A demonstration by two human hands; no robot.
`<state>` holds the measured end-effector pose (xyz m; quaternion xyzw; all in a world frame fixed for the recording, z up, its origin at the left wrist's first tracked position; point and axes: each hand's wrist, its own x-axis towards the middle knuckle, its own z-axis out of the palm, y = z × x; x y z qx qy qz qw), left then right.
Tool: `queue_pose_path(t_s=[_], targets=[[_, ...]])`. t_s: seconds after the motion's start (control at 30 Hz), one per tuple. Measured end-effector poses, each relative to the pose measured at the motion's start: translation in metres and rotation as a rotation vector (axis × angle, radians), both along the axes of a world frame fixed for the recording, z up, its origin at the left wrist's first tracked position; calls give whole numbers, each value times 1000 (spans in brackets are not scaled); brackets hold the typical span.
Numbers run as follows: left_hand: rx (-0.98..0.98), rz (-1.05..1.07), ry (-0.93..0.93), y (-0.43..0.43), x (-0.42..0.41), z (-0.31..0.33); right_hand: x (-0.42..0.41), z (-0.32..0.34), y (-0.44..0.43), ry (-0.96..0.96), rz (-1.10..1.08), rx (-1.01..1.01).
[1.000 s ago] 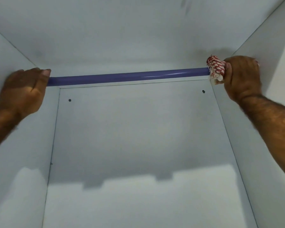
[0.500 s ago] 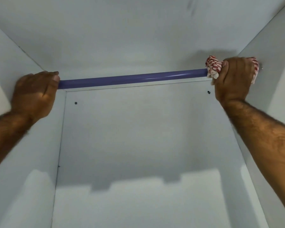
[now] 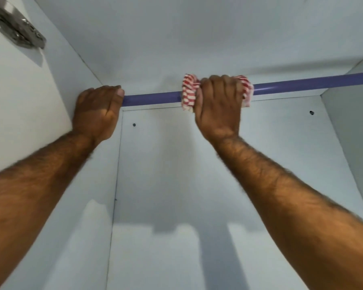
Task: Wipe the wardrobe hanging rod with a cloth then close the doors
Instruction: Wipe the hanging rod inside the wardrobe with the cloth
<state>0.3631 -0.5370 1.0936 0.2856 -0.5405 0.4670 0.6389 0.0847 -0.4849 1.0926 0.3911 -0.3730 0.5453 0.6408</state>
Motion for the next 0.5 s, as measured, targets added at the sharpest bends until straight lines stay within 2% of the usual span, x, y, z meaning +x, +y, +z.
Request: queue_pose_path(t_s=[0.2,0.5], targets=[[60,-110,26,8,-1,1,81,-2,-24,127,59,22],[232,-433,105,24,-2,-2,137,-2,-38,211,61,52]])
